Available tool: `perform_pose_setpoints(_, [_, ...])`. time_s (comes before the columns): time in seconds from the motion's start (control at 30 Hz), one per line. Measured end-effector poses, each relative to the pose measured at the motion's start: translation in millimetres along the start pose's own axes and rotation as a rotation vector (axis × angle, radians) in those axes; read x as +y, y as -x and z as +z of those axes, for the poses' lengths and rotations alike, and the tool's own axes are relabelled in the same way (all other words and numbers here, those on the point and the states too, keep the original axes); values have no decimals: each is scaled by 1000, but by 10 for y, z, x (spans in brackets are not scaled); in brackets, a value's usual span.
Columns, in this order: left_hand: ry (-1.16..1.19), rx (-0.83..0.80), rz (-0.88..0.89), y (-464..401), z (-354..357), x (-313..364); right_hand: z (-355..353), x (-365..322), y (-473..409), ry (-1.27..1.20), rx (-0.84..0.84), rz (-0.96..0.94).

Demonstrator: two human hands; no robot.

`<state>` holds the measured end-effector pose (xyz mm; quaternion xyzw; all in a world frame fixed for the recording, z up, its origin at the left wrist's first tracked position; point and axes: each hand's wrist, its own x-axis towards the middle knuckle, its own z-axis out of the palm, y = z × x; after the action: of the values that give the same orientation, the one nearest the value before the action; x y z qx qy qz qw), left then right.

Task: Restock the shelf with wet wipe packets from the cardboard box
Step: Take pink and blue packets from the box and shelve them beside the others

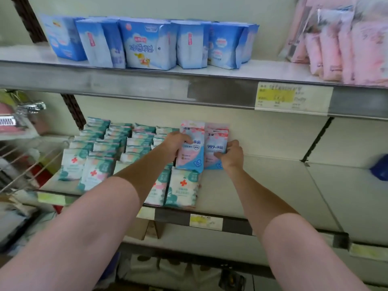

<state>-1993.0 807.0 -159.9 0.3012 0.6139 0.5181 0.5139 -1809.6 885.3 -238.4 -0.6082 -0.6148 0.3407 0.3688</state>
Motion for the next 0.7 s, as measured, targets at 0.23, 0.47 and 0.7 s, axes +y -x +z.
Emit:
perform_pose_setpoints(0.23, [-108,-113,70,35,279,87,-150,-17,-90,26,-107,-28])
perform_pose_setpoints(0.47, [-334,-98,139,-166,638,-71,-435,137,-219,68,-102,-18])
perform_pose_setpoints(0.7, [-948,114,358,-282,824,-82,-511,240,-250,94,-135,0])
